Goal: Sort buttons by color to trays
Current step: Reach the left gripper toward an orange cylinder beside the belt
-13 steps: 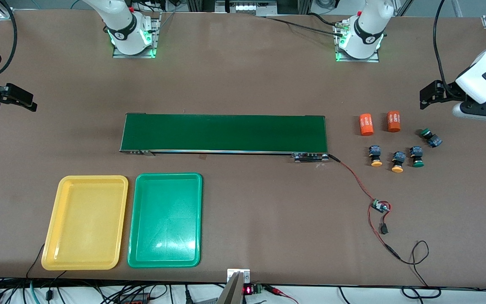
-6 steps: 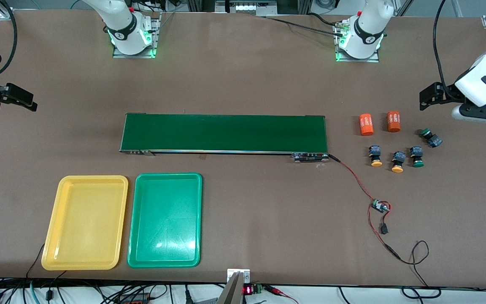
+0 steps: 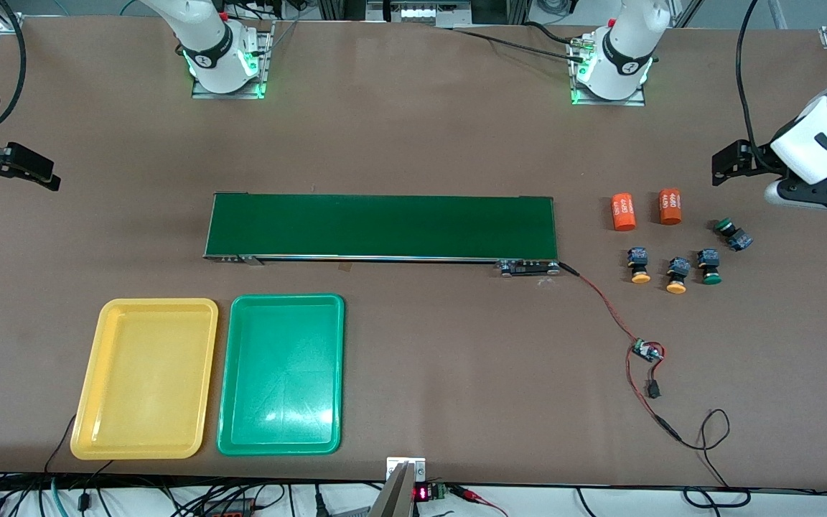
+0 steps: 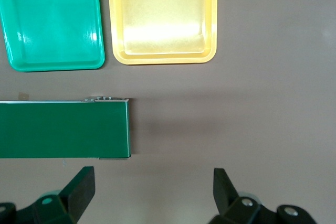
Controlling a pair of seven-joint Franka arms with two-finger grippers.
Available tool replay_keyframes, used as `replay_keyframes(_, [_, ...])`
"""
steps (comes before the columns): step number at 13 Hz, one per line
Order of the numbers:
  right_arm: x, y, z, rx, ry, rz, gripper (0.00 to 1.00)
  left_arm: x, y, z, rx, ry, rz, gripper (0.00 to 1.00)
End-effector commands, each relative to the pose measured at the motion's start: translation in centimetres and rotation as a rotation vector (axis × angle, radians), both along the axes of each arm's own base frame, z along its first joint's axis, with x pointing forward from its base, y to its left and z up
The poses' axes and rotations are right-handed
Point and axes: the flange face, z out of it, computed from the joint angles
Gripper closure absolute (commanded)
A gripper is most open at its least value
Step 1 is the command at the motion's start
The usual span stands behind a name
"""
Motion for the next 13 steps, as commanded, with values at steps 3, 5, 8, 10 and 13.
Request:
replay_keyframes(3, [-2.4, -0.6, 3.8, -0.068, 0.039, -0.004, 0.0, 0.9, -0.6, -0.4, -0.01, 0.022, -0.025, 0.0])
replay_keyframes(5, [-1.1, 2.3, 2.3, -0.042, 0.052, 0.037, 0.0, 1.4, -0.7, -1.9, -0.01, 0.051, -0.029, 0.0])
replay_keyframes(8, [-0.3, 2.5, 0.4, -0.003, 0.061, 0.035, 0.0, 1.3, -1.1, -6.3, -0.006, 0.119, -0.026, 0.0])
replay_keyframes(10, [0.7, 1.3, 0.8, -0.034, -0.012, 0.023, 0.0, 1.1, -1.2, -10.5, -0.006, 0.102, -0.022, 0.0])
replay_keyframes(13, [0.7, -1.3, 1.0, -0.054, -0.028, -0.01, 0.0, -1.4, -0.6, -17.3, -0.007, 0.094, 0.008, 0.0])
